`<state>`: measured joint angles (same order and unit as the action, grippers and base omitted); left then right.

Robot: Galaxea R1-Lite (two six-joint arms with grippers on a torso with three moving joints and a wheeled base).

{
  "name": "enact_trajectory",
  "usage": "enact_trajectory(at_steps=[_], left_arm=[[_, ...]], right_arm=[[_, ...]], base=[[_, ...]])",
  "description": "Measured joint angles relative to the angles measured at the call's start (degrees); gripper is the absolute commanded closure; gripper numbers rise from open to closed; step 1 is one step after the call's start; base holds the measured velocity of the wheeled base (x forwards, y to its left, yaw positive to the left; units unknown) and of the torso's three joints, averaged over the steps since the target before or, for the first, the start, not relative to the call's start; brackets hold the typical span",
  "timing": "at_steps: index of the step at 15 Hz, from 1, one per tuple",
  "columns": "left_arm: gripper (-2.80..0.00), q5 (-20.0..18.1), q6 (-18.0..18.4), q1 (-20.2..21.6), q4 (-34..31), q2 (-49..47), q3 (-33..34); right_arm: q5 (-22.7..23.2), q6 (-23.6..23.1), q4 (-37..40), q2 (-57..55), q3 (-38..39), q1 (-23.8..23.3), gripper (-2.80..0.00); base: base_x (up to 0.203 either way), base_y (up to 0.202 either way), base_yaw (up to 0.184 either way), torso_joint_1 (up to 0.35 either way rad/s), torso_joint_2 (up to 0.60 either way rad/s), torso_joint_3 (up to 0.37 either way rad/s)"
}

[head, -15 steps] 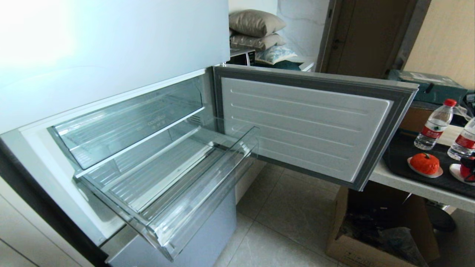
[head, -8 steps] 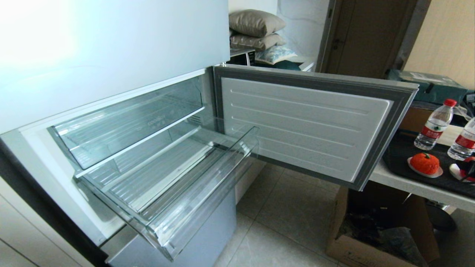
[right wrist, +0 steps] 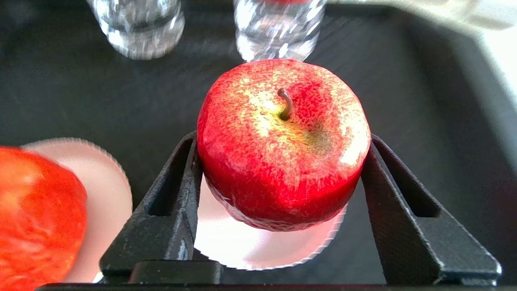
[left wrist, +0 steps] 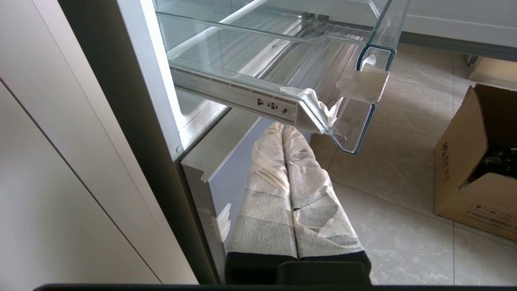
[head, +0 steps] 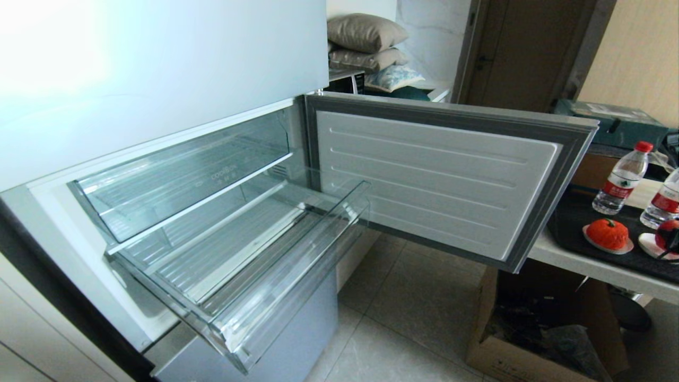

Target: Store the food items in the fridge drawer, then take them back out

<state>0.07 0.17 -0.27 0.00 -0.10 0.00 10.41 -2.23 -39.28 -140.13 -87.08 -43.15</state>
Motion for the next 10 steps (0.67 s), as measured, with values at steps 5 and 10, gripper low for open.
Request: enact_trajectory(at_steps=[5, 10], left_arm=[[0.0, 0.0, 0.01, 0.0, 0.0, 0.0, 0.0], [0.0, 0.0, 0.01, 0.0, 0.0, 0.0, 0.0]], right_arm=[[-0.19, 0.3, 0.33, 9.85, 5.56, -1.32, 0.0], [3.47, 0.07, 1.69, 36.32, 26.97, -2.35, 0.0]], base=[[0.0, 0.0, 0.0, 0.0, 0.0, 0.0], [0.0, 0.0, 0.0, 0.0, 0.0, 0.0]])
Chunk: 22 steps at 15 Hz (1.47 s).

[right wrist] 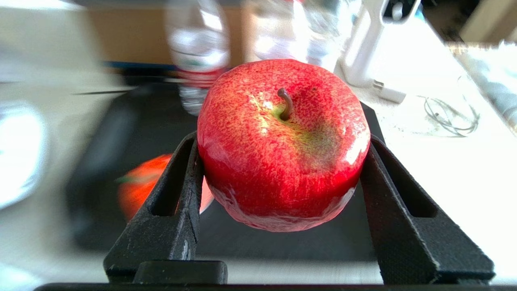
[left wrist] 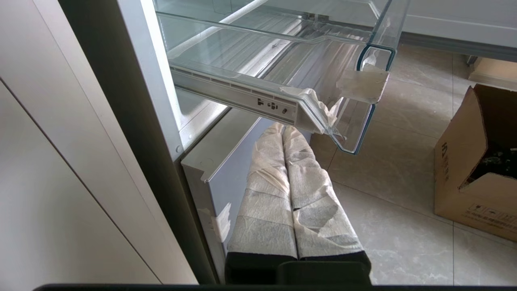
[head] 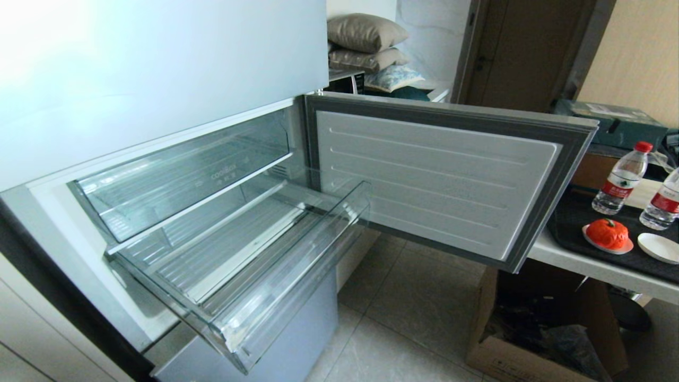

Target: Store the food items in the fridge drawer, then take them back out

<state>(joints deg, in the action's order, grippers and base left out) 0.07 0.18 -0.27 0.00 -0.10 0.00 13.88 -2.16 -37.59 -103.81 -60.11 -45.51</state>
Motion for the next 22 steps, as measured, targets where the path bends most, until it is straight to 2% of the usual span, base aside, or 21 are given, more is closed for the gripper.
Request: enact_trajectory(at_steps=[2, 4, 7, 9, 12, 16, 19, 22], left_arm=[[0.0, 0.0, 0.0, 0.0, 0.0, 0.0, 0.0], [0.0, 0.0, 0.0, 0.0, 0.0, 0.0, 0.0], [0.0, 0.0, 0.0, 0.0, 0.0, 0.0, 0.0], [0.0, 0.0, -0.02, 0.0, 0.0, 0.0, 0.0], [0.0, 0.0, -0.01, 0.02, 0.0, 0.0, 0.0], [0.0, 0.0, -0.02, 0.02, 0.0, 0.0, 0.0], [0.0, 0.0, 0.0, 0.0, 0.0, 0.0, -0.02], [0.0, 0.0, 0.0, 0.0, 0.0, 0.0, 0.0]], right_arm=[[2.53, -0.16, 1.59, 14.46, 11.87, 1.29, 0.0], [2.91, -0.47, 4.95, 30.47, 25.22, 6.69, 0.0], [-1.68, -0.84, 14.12, 53.89, 42.54, 22.38, 0.0], [-5.5, -0.68, 21.29, 67.98, 50.82, 31.9, 0.0], [-9.27, -0.45, 31.57, 84.1, 57.71, 40.86, 0.0], [-10.34, -0.23, 34.28, 98.46, 59.87, 44.83, 0.0], [-14.1, -0.14, 35.39, 102.48, 60.09, 45.43, 0.0], [-14.29, 0.3, 35.58, 103.71, 60.11, 45.51, 0.0]], base=[[0.0, 0.0, 0.0, 0.0, 0.0, 0.0], [0.0, 0.0, 0.0, 0.0, 0.0, 0.0], [0.0, 0.0, 0.0, 0.0, 0.0, 0.0], [0.0, 0.0, 0.0, 0.0, 0.0, 0.0], [0.0, 0.0, 0.0, 0.0, 0.0, 0.0], [0.0, 0.0, 0.0, 0.0, 0.0, 0.0], [0.0, 0.0, 0.0, 0.0, 0.0, 0.0], [0.0, 0.0, 0.0, 0.0, 0.0, 0.0]])
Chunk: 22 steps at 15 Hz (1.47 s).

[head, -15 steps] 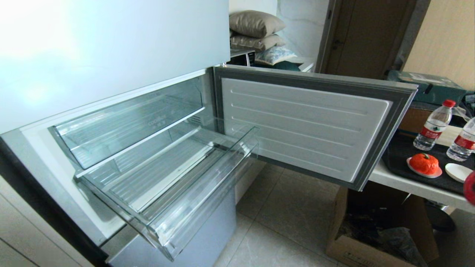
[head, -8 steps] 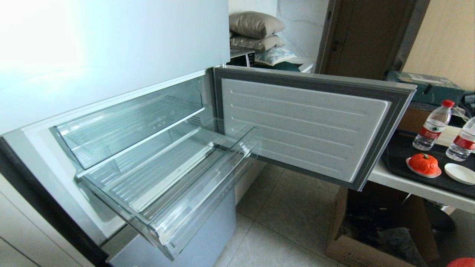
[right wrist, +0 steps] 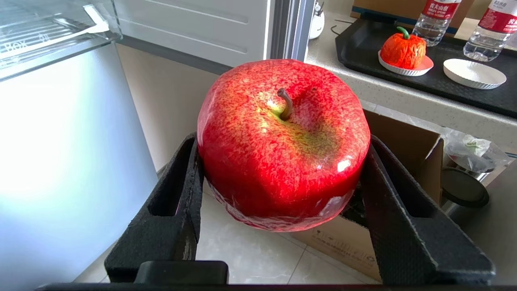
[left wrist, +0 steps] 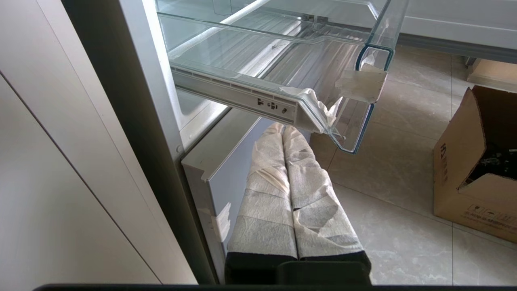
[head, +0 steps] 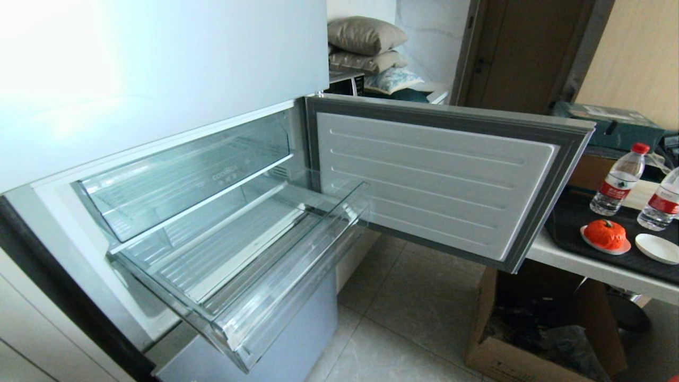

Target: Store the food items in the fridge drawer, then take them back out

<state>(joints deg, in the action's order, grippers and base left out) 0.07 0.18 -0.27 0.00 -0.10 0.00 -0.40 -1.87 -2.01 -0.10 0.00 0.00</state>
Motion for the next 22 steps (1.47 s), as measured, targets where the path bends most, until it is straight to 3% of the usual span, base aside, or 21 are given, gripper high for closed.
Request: enact_trajectory(at_steps=[5, 22], left_arm=[[0.0, 0.0, 0.0, 0.0, 0.0, 0.0, 0.0], [0.0, 0.0, 0.0, 0.0, 0.0, 0.0, 0.0]], right_arm=[[0.13, 0.16, 1.94, 0.28, -0.05, 0.04, 0.0], [0.13, 0.38, 2.17, 0.26, 0.0, 0.05, 0.0]], base=[[-0.001, 0.0, 0.021, 0.0, 0.0, 0.0], [0.002, -0.007, 0.173, 0.002, 0.0, 0.003]])
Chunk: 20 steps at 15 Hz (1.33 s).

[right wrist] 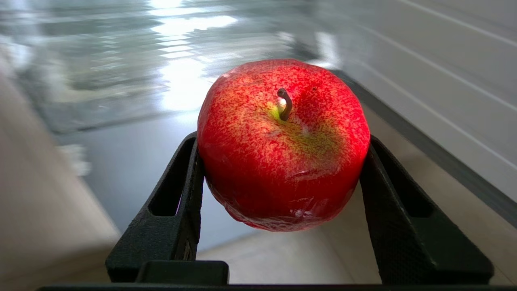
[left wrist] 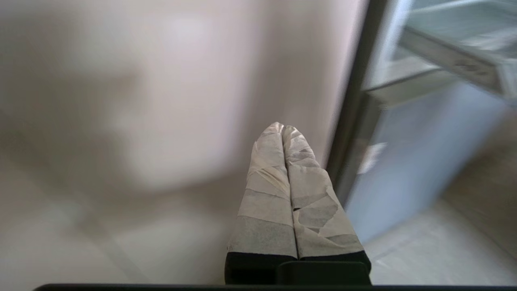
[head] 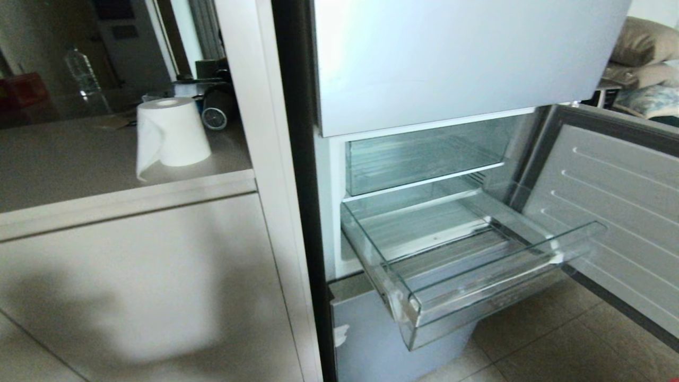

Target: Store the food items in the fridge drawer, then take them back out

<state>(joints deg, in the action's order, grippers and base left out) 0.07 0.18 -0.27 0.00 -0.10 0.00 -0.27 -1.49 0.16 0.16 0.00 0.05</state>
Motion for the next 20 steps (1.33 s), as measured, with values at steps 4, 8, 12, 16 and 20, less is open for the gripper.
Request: enact_trajectory(at_steps=[4, 8, 12, 16, 20], left_arm=[[0.0, 0.0, 0.0, 0.0, 0.0, 0.0, 0.0], [0.0, 0.0, -0.01, 0.02, 0.0, 0.0, 0.0], [0.0, -0.02, 0.0, 0.0, 0.0, 0.0, 0.0], [0.0, 0.0, 0.0, 0.0, 0.0, 0.0, 0.0], [0.0, 0.0, -0.02, 0.0, 0.0, 0.0, 0.0]], right_arm=[[-0.04, 0.78, -0.06, -0.02, 0.0, -0.01, 0.0], [0.06, 0.12, -0.51, -0.57, 0.0, -0.01, 0.0], [-0.27, 0.72, -7.02, -13.15, -4.79, 0.08, 0.0], [-0.52, 1.47, -10.64, -39.11, -18.75, 0.13, 0.0], [-0.67, 2.12, -11.77, -66.48, -35.4, -0.01, 0.0]], base=[[0.004, -0.009, 0.174, 0.001, 0.0, 0.004], [0.0, -0.004, 0.078, 0.002, 0.0, 0.003], [0.0, 0.0, 0.0, 0.0, 0.0, 0.0], [0.0, 0.0, 0.0, 0.0, 0.0, 0.0], [0.0, 0.0, 0.0, 0.0, 0.0, 0.0]])
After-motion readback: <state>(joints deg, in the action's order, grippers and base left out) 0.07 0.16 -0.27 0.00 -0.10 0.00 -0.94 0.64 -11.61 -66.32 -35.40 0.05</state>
